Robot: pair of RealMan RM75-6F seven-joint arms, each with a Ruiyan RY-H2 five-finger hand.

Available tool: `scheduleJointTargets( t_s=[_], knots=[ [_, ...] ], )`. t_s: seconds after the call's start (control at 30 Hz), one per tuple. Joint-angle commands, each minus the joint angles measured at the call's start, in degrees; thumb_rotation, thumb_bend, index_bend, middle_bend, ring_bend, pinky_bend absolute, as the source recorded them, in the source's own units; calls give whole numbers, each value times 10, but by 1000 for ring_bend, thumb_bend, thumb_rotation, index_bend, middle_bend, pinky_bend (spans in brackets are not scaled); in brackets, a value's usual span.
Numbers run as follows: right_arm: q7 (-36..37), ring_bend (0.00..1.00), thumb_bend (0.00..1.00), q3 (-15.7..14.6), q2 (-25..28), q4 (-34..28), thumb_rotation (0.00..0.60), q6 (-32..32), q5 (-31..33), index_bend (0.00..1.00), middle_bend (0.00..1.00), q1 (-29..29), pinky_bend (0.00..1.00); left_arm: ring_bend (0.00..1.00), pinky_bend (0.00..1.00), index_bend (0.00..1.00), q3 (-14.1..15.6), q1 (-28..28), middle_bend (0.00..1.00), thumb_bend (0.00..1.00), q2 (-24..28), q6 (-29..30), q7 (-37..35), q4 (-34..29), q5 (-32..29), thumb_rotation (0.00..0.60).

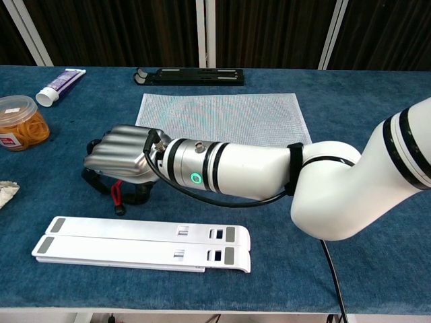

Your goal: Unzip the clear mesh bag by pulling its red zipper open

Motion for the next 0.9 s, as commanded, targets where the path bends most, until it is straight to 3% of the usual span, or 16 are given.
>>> scheduleJointTargets(
  t_s=[0.03, 0.6, 0.9],
  knots=[
    [3, 98, 345, -2, -4, 4, 600, 3, 1, 488, 309, 1, 217, 198, 231, 320, 0, 1, 251, 95, 0, 0, -1, 1, -1, 600],
    [23, 110, 385, -22, -23, 36, 600, 43, -7, 693, 386, -4, 215, 198, 231, 320, -2, 3, 250, 95, -3, -3, -6, 7, 2, 600],
    [37, 120, 480, -19, 18, -5, 600, 109, -12, 717, 404, -23, 215, 198, 232, 319, -6, -13, 250, 95, 0, -32, -50, 13, -5, 600]
  ],
)
